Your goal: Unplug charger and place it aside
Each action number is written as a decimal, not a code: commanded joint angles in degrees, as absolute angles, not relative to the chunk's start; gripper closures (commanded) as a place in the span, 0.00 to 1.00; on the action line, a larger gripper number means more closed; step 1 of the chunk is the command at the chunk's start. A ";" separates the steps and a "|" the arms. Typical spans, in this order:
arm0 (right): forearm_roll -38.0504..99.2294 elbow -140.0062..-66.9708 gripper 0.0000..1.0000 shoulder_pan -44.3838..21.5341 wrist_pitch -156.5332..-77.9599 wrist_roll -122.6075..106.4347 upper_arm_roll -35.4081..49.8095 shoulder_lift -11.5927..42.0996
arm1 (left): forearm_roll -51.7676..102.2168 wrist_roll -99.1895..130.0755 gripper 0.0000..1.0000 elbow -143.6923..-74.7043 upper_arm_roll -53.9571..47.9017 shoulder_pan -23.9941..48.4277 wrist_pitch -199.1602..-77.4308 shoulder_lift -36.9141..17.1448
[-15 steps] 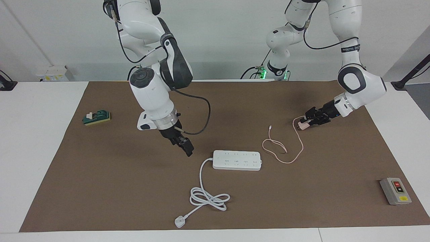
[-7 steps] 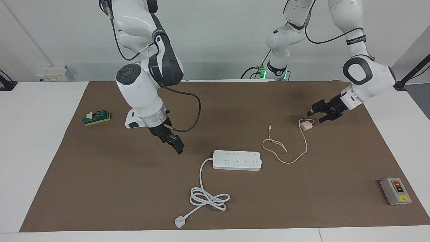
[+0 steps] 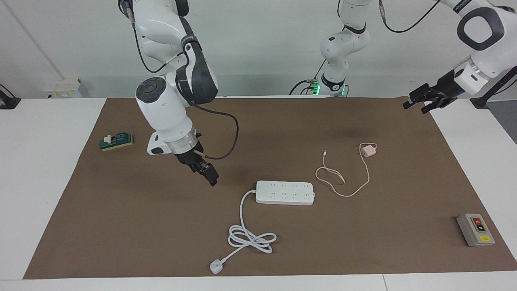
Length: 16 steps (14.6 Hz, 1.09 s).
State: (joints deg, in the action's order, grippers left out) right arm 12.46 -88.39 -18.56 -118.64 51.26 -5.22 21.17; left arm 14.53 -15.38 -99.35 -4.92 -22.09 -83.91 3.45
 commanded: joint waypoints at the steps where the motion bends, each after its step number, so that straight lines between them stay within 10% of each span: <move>1: 11.51 -88.86 0.00 -18.02 -117.60 50.01 -4.75 20.21 | 9.24 -5.13 0.00 -91.07 -6.76 -20.66 -79.98 2.11; 16: 7.65 -91.58 0.00 -14.77 -106.90 35.40 -4.83 9.86 | -0.26 5.01 0.00 -87.28 -7.82 -13.90 -83.67 2.28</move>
